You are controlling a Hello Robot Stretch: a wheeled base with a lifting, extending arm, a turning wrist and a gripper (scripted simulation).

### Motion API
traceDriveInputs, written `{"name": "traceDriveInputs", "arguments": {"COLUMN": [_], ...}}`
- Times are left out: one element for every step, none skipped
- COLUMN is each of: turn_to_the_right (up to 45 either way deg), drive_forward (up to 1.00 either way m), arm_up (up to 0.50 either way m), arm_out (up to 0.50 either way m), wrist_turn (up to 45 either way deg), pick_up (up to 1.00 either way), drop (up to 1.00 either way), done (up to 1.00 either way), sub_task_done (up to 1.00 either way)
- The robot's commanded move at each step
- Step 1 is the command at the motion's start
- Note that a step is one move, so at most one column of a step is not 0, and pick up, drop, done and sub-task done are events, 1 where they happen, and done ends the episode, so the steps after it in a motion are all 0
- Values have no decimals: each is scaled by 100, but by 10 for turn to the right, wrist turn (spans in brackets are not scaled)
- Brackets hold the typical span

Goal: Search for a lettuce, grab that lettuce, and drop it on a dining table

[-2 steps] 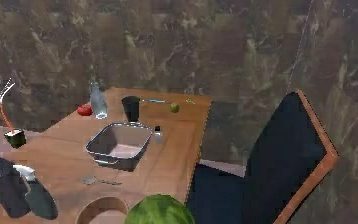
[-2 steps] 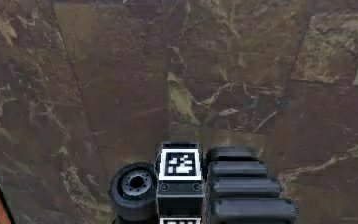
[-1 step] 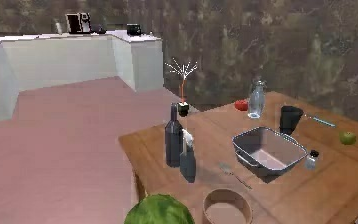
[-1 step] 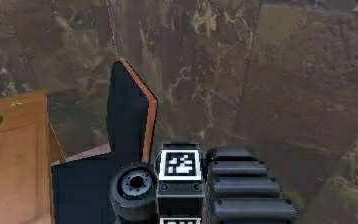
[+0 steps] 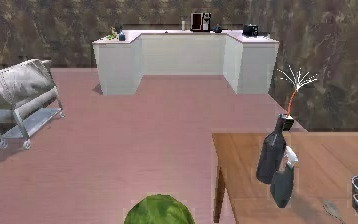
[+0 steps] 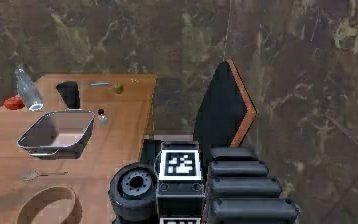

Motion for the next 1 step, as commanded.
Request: {"name": "traceDriveInputs", "arguments": {"turn_to_the_right": [0], "drive_forward": [40], "arm_up": [0], "arm_out": [0], "wrist_turn": [0], "pick_up": [0], "drop": [0], "done": [0], "sub_task_done": [0]}}
